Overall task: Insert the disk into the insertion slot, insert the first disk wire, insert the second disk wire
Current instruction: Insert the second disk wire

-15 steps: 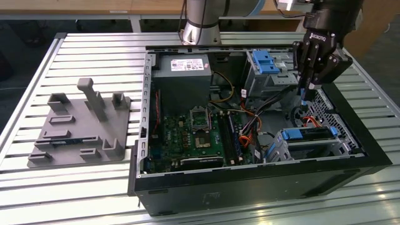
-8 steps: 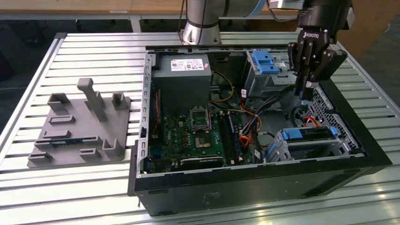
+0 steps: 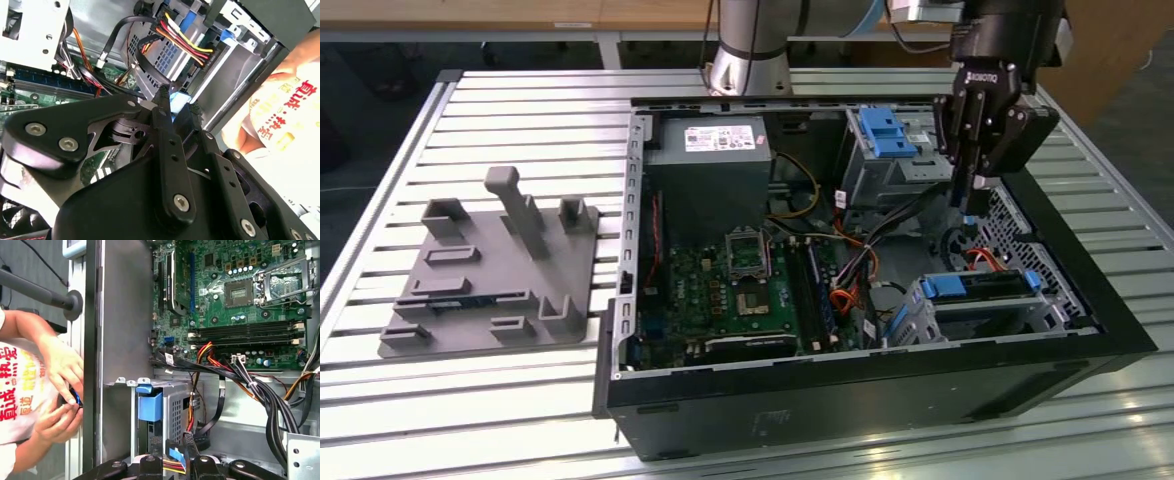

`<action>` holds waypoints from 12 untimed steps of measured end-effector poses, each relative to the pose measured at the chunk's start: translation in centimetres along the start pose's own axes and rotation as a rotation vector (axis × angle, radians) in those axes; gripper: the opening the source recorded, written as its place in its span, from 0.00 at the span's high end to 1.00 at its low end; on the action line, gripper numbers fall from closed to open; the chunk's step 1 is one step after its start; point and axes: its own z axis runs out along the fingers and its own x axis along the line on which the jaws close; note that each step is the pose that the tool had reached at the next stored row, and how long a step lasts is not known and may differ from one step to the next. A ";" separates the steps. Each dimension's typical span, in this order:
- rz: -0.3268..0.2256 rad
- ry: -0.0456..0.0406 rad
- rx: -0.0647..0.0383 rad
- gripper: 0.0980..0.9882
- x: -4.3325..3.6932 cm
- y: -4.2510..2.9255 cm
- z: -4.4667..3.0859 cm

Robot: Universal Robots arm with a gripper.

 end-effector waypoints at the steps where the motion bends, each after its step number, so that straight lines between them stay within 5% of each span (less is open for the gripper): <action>1: 0.000 0.0035 0.001 0.77 -0.04 0.04 0.04; 7: -0.034 0.0097 0.030 0.77 -0.29 0.06 0.44; 12: -0.032 0.0103 0.039 0.77 -0.39 0.31 0.65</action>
